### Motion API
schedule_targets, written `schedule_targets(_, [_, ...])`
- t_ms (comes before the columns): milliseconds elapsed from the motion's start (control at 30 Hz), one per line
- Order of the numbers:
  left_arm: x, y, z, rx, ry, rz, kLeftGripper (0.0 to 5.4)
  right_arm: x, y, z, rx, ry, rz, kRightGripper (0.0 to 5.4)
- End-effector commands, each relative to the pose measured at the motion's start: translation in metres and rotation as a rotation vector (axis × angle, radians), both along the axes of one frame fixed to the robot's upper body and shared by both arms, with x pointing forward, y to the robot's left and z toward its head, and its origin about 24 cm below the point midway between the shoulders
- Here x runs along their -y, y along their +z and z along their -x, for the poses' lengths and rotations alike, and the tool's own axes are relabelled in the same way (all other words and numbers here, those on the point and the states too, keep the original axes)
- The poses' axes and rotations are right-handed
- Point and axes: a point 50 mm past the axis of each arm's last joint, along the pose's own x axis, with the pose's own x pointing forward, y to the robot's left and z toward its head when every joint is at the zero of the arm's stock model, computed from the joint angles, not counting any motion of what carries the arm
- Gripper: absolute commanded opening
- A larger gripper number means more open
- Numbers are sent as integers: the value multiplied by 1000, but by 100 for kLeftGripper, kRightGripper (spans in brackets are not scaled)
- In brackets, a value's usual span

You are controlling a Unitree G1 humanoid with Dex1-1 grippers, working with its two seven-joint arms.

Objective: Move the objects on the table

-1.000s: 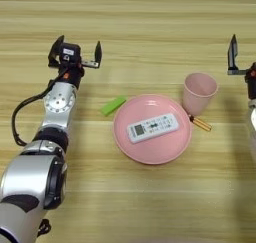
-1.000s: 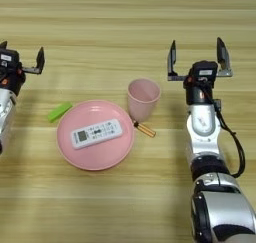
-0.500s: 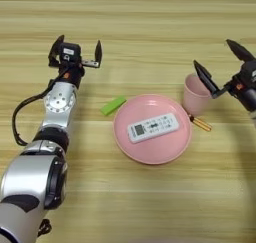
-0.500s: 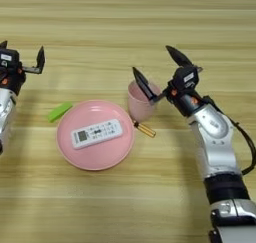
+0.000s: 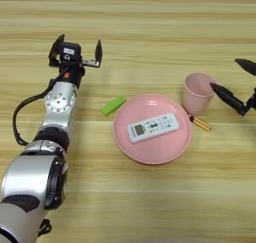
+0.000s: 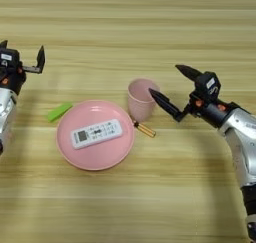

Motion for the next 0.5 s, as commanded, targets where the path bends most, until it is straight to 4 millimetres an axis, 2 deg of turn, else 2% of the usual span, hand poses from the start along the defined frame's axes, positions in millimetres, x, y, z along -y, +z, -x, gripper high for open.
schedule_targets(33, [3,1,-1,4,-6,-4,540,2,-19,9,-116,52,79,539])
schedule_targets(500, [3,1,-1,5,-4,-1,540,3,-34,2,-168,27,72,539])
